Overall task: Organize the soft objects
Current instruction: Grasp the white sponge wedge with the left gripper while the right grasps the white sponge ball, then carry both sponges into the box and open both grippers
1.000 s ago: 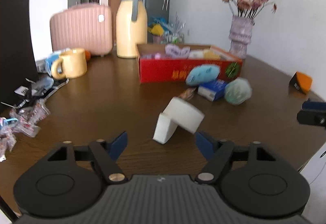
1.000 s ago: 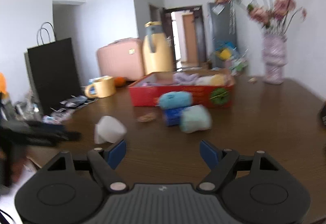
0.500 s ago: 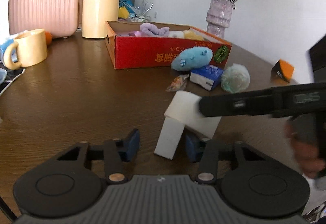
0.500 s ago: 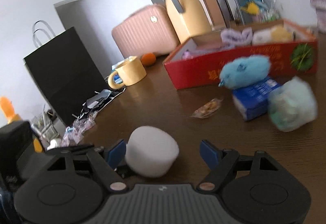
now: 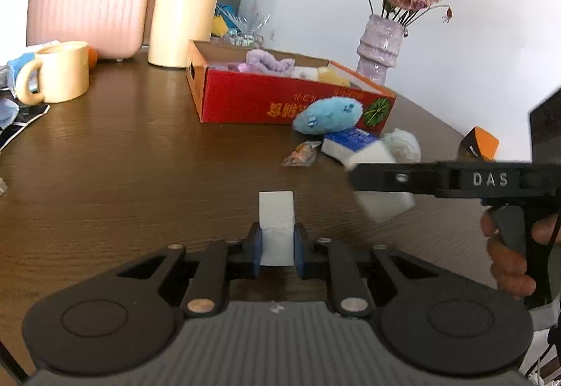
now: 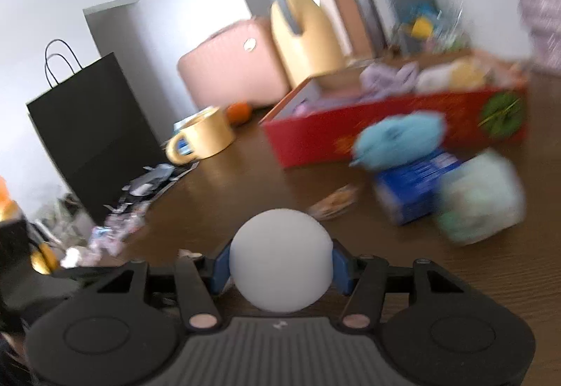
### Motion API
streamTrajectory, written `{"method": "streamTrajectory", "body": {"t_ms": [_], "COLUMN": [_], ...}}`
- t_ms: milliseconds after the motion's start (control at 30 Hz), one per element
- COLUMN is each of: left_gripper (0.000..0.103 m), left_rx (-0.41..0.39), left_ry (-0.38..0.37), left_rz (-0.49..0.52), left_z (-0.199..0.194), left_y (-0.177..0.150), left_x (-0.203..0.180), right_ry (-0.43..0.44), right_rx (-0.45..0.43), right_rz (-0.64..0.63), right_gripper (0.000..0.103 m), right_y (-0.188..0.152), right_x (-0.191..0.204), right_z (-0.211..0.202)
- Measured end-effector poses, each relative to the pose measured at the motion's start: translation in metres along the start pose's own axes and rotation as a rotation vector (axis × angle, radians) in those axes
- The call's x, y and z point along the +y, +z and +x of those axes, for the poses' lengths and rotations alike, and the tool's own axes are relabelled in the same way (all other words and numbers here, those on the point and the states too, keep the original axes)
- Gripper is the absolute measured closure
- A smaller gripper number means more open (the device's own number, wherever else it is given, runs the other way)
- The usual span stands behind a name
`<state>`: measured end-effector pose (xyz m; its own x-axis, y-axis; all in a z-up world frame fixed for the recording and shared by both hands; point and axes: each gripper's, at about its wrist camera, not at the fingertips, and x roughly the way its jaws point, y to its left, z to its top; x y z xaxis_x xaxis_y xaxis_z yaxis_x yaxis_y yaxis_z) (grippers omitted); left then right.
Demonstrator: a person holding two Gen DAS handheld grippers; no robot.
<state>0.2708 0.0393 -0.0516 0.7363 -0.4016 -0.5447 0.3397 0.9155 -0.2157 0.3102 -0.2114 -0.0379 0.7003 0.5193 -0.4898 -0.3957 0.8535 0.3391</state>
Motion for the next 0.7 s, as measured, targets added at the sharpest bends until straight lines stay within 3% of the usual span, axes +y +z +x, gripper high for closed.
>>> {"method": "streamTrajectory", "body": {"t_ms": [133,300,467,567,700], "left_gripper": [0.085,0.085,0.085,0.085,0.084], "left_rx": [-0.021,-0.04,-0.045,-0.062,-0.073], "left_ry": [-0.011,-0.029,-0.036,-0.059,-0.075], "left_rz": [-0.012,0.012,0.035,0.068,0.111], "left_z": [-0.016,-0.028,-0.023,-0.014,0.027], "left_y": [-0.001,0.002,0.014,0.049,0.134], "left_x": [-0.017,-0.048,-0.072,-0.077,-0.076], "right_ry": [-0.094,-0.127,-0.127,-0.131,-0.161], "right_rx": [-0.04,-0.09,-0.113,-0.139,-0.132], "right_rz": [-0.034,-0.027,-0.026,-0.108,-0.221], "right_gripper": [0.047,0.047,0.047,0.047,0.047], "right_y": [-0.005,-0.013,-0.011,0.02,0.089], "right_x": [-0.013,-0.03,-0.041,-0.043,-0.058], "right_z": [-0.038,-0.082,-0.097,-0.094,-0.054]}}
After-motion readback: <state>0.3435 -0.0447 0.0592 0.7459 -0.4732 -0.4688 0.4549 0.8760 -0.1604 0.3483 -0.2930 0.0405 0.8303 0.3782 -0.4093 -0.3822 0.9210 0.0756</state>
